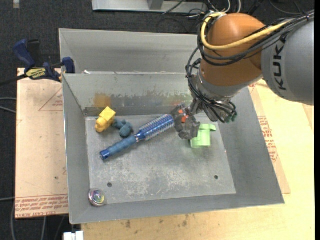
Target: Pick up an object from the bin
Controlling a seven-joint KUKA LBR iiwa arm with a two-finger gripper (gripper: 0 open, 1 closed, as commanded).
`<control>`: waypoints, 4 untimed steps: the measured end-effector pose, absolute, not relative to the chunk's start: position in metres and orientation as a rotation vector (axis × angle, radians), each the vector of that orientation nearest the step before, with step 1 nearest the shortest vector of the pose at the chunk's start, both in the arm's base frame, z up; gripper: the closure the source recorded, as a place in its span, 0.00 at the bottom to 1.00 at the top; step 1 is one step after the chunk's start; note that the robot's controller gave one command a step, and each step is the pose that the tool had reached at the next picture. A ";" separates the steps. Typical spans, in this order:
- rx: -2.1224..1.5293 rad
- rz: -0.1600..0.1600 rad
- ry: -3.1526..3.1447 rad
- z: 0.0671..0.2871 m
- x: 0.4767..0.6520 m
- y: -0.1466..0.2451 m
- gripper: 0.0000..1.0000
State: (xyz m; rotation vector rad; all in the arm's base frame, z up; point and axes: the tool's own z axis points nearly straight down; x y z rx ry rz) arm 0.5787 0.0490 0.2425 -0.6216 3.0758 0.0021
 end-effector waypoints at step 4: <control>-0.107 0.002 3.138 0.075 0.652 0.046 1.00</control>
Offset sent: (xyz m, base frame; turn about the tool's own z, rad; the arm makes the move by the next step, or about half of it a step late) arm 0.0000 0.0000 0.0000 0.0000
